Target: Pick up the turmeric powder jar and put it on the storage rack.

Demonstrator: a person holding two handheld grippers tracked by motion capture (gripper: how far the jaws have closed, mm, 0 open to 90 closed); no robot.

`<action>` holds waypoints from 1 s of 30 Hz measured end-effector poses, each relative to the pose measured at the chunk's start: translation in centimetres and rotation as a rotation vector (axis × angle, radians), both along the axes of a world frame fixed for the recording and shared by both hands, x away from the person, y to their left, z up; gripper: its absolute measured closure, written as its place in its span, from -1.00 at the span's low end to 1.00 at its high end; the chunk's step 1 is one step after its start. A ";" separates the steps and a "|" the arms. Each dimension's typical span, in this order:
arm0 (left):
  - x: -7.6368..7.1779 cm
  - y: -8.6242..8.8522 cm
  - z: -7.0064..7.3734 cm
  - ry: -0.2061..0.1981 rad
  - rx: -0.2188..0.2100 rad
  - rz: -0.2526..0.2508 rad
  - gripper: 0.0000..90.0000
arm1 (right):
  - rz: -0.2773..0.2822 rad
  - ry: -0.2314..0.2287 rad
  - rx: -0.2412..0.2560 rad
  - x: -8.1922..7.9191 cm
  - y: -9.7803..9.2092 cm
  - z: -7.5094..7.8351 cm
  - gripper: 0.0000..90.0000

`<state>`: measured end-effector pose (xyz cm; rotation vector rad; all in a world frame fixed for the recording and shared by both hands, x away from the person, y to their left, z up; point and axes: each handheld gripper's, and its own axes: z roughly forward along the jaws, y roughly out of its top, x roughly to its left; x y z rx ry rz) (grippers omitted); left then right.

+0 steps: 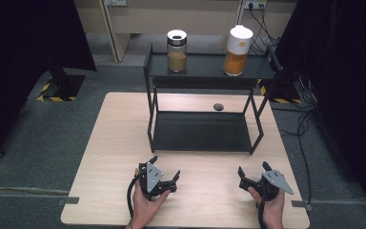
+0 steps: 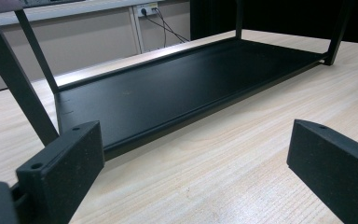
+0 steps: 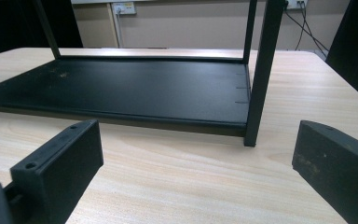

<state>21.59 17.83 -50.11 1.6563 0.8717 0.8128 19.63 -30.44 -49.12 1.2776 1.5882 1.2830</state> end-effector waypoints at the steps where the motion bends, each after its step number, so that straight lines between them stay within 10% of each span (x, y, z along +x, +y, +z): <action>1: 0.0 0.0 0.0 0.001 -0.001 0.000 -0.93 | -0.001 0.001 0.009 0.0 -0.1 0.0 -0.96; 30: 0.1 0.2 -0.1 0.013 -0.033 0.017 -0.93 | 0.023 -0.007 0.023 0.1 -0.6 -0.2 -0.96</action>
